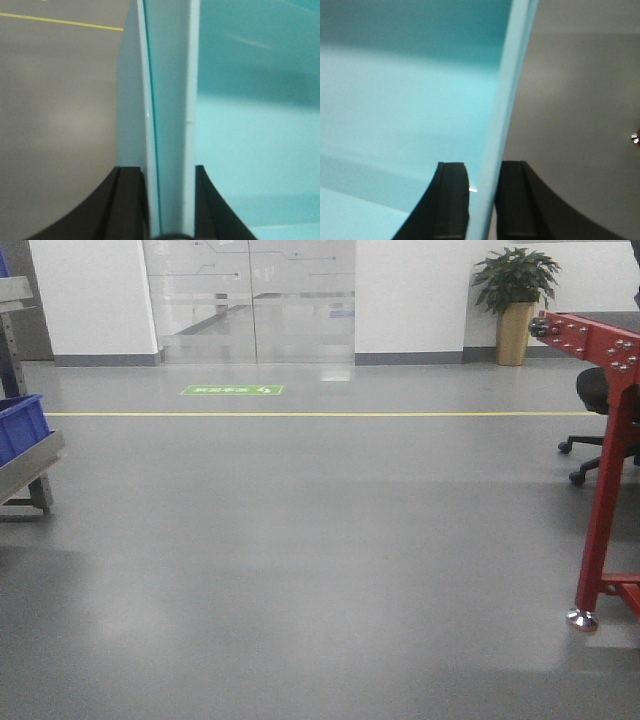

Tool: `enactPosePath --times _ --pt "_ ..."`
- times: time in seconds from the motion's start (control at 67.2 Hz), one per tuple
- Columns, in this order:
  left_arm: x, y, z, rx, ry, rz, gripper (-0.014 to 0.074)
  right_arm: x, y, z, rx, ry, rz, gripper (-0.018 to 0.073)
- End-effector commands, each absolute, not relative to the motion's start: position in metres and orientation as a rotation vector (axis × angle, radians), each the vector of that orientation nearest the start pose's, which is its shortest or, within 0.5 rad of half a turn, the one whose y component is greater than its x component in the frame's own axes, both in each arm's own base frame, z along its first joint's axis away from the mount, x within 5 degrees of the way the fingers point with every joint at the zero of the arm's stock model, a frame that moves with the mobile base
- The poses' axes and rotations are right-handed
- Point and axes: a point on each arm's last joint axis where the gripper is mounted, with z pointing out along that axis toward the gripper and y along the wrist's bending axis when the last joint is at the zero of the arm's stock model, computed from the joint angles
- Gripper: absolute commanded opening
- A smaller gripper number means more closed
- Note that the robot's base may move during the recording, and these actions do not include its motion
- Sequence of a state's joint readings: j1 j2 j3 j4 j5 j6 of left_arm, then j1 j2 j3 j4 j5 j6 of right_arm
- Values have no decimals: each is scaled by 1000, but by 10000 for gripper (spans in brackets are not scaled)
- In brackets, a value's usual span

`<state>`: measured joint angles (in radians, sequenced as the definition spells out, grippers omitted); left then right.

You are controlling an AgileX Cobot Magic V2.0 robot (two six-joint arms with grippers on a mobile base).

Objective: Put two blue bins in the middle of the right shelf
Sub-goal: 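Hold the teal bin in both grippers while driving past the red workbench, then hold the teal bin and drive up to the roller shelf of blue bins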

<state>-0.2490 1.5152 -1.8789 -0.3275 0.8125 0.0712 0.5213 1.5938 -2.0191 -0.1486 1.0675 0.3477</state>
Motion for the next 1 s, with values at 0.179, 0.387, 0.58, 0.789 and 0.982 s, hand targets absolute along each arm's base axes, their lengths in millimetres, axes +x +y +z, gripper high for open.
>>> enactPosePath --times 0.179,0.387,0.58,0.789,0.982 --pt "294 -105 535 196 1738 -627 -111 286 161 513 -213 2034 444 -162" --pt "294 -105 535 196 1738 -627 -111 286 161 513 -213 2034 444 -162" --pt "294 -105 535 196 1738 -627 -111 286 161 513 -213 2034 444 -162" --pt "294 -105 535 196 1738 -627 -111 286 161 513 -213 2034 444 -162" --pt "294 -105 535 196 1738 -627 -111 286 161 513 -213 2034 444 -162"
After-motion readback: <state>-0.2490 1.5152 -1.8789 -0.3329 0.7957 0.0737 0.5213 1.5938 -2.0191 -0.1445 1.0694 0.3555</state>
